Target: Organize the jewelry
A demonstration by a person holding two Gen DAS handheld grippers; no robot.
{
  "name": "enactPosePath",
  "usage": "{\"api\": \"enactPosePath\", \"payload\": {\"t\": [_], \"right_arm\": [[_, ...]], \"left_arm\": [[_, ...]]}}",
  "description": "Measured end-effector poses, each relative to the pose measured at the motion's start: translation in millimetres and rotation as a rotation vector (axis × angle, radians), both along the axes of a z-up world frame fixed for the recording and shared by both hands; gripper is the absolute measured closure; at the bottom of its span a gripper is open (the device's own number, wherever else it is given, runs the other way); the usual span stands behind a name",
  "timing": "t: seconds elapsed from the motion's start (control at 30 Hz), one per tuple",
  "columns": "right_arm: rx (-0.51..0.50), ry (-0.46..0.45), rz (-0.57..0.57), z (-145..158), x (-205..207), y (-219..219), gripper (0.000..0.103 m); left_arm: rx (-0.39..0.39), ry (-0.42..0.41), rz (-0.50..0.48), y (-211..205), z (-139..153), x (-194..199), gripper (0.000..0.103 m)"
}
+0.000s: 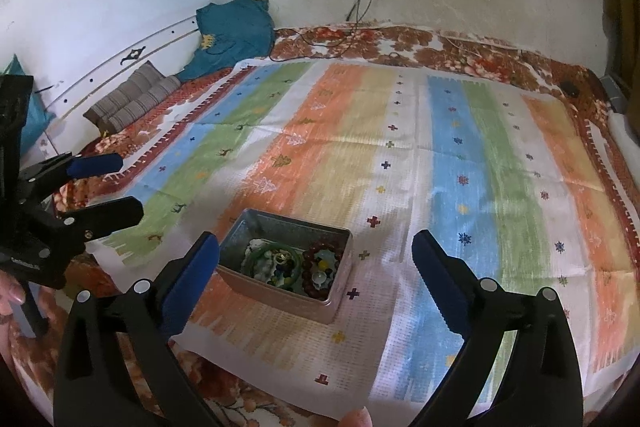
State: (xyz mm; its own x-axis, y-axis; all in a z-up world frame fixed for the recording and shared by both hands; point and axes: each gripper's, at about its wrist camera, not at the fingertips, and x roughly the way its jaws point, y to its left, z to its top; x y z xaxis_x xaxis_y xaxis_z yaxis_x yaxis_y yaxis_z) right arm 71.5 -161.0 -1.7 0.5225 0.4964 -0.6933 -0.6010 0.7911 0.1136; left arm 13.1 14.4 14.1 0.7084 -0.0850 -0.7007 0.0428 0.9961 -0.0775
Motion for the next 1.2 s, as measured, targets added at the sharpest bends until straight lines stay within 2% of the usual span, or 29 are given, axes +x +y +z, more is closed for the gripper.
{"api": "enactPosePath", "payload": {"t": [0.17,0.43,0.53,1.2], "right_arm": [[0.006,-0.036,-0.019,4.3,-4.3,-5.0,0.005],[0.03,-0.031,-0.005,6.4,-7.8,-7.7,0.005],[0.033,-0.03,-0.001,6.7,-8.8,-7.3,0.005],[0.04,-0.014,0.005,4.7,-12.3,-6.5,0.005]], "left_arm": [[0.041,-0.026,-0.005,-7.1,2.8,-4.8,0.006],[-0.004,-0.026,-0.028,-5.1,3.4,-7.6,0.006],[0.016,-0.043,-0.02,-7.8,5.1,-11.4,0.005],[0.021,-0.07,0.014,-6.3,9.4,-13.6,0.006]]}}
